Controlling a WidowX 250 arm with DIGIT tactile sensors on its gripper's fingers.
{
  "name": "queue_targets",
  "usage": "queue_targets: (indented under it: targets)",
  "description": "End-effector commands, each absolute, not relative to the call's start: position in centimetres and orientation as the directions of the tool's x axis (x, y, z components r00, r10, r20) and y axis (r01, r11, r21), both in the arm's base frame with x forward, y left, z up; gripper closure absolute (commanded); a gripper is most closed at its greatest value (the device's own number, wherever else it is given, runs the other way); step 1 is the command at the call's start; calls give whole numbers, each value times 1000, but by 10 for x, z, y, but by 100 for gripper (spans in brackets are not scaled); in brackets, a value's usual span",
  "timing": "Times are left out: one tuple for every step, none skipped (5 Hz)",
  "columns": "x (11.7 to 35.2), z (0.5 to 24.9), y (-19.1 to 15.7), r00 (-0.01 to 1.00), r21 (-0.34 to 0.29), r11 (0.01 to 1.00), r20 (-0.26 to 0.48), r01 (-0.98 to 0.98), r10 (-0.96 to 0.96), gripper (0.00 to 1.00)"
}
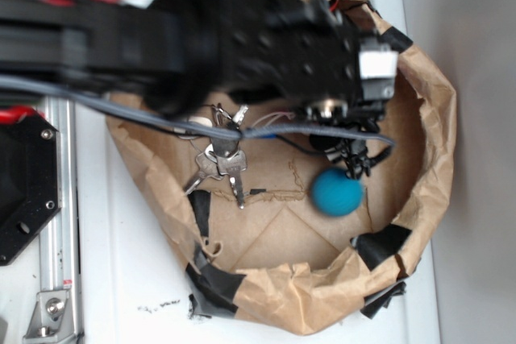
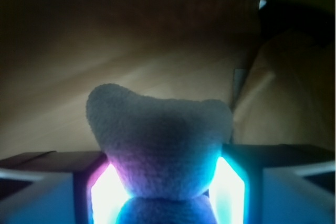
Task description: Grab the gray animal.
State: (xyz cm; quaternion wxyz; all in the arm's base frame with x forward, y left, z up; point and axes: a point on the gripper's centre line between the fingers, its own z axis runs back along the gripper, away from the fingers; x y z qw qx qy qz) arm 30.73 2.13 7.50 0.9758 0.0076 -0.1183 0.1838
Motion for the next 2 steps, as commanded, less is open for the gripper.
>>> queue_targets:
  targets:
    - [280, 174, 6, 950, -69, 976, 222, -208, 218, 100]
    - [269, 198, -4, 971, -30, 996, 221, -86, 91, 100]
